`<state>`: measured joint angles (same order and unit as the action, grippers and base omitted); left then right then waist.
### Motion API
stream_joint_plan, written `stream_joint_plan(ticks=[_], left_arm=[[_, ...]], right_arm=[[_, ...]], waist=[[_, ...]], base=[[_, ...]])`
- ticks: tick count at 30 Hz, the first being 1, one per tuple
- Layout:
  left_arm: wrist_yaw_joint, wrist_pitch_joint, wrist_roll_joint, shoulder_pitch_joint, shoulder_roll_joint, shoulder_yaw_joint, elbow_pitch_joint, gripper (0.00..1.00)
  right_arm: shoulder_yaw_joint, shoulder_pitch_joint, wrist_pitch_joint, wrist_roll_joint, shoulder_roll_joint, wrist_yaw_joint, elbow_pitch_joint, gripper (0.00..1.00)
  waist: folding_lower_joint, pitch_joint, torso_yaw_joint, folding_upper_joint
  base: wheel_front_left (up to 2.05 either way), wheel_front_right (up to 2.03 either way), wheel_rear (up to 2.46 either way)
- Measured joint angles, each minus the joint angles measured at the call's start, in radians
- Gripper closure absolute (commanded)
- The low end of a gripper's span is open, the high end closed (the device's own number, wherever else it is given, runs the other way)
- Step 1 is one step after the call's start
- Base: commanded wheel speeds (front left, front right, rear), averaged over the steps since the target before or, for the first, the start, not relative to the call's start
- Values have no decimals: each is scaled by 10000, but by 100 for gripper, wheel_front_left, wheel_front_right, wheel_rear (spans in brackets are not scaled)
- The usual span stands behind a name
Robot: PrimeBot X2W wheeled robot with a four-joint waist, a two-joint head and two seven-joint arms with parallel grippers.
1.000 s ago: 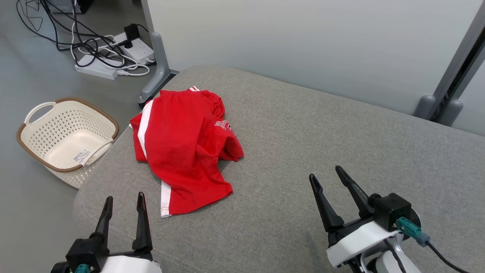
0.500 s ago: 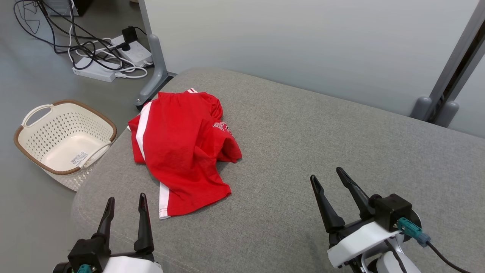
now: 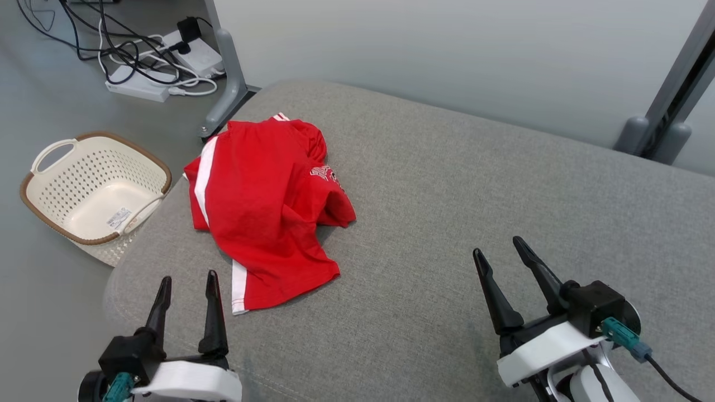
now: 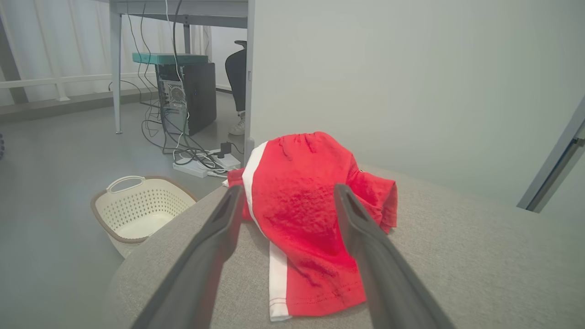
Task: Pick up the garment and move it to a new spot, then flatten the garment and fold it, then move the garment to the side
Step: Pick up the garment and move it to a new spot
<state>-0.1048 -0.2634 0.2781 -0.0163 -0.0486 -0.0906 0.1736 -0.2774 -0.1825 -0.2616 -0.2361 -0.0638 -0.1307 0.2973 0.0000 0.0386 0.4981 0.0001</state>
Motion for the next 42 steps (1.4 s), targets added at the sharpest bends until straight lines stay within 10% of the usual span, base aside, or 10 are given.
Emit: stream_joint_plan(ticks=[14, 21, 42], left_arm=[[1250, 182, 337, 2877, -798, 909, 1517, 0], [2063, 2575, 1231, 5428, -1835, 823, 3166, 0], [2224, 6543, 1866, 8108, -2746, 132, 5977, 0]], right_arm=[[82, -733, 0, 527, -846, 0, -1099, 0], [54, -1021, 0, 688, -1252, 0, -1402, 0], [-182, -1256, 79, 698, -1402, 0, -1547, 0]], waist=[[0, 1914, -776, -1], [0, 2932, -1338, 0], [0, 3875, -2158, -1]], base=[[0, 0, 0], [0, 0, 0], [0, 0, 0]])
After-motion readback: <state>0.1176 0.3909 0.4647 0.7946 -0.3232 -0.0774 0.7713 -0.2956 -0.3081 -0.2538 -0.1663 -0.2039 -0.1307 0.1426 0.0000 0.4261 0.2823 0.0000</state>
